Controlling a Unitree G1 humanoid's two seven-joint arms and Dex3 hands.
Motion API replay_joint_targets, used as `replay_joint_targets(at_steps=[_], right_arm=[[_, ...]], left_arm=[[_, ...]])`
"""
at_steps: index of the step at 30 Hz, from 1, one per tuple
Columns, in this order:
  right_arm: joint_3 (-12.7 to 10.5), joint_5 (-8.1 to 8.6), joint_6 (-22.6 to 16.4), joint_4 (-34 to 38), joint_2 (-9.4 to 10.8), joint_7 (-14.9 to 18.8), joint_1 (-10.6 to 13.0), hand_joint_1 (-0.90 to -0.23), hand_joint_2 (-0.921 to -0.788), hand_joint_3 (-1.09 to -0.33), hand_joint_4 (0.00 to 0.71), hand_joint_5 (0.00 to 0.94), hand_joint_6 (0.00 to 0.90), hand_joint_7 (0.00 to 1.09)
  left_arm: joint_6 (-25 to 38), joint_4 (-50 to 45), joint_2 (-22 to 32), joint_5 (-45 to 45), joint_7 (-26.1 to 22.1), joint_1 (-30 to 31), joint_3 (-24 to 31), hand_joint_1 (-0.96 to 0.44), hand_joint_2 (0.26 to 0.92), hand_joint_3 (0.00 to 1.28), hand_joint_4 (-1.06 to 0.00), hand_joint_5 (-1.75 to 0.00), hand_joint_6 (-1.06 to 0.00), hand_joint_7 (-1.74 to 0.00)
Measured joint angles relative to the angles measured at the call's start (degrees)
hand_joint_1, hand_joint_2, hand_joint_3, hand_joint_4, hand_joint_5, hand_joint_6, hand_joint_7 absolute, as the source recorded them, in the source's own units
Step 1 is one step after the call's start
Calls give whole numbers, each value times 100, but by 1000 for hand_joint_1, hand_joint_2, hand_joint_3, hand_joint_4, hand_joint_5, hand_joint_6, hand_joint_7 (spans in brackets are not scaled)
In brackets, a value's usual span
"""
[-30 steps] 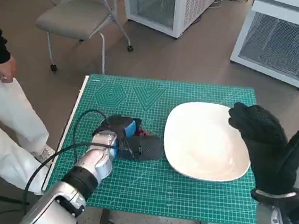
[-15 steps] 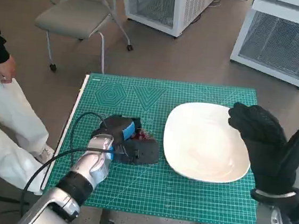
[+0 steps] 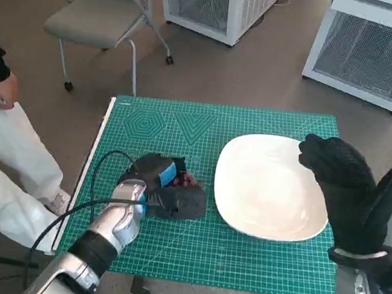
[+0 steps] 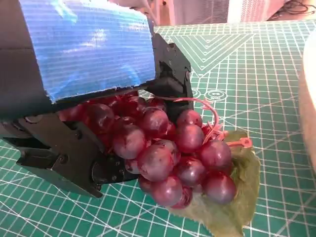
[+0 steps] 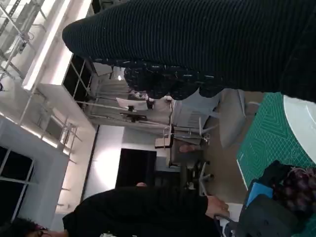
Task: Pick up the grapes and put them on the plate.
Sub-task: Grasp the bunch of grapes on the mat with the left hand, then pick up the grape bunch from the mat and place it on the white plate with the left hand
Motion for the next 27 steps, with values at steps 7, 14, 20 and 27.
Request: replay_joint_targets(at_steps=[7,14,20,27], right_arm=[[-1,0,-3,10,2,0,-3,-380,-921,-634,406,754,183,1003],[0,0,-4,14,4,-6,-7,-380,-921,-634,406,754,183,1002],[0,0,-4,15,6,-10,-12,-381,-921,-634,406,754,185,1003],[0,0,-6,37,9,-11,-24,-382,-921,-633,407,754,190,1005]], left_arm=[[275,-923,199,12,-354,185,83,8,744,573,-363,-1724,-576,-1134],[575,-2228,439,37,-704,247,298,8,716,544,-487,-1617,-641,-1045],[623,-3456,588,38,-765,302,613,3,836,215,-676,-1296,-675,-1038],[449,-4348,680,19,-700,320,1050,2,899,48,-751,-1190,-711,-992]])
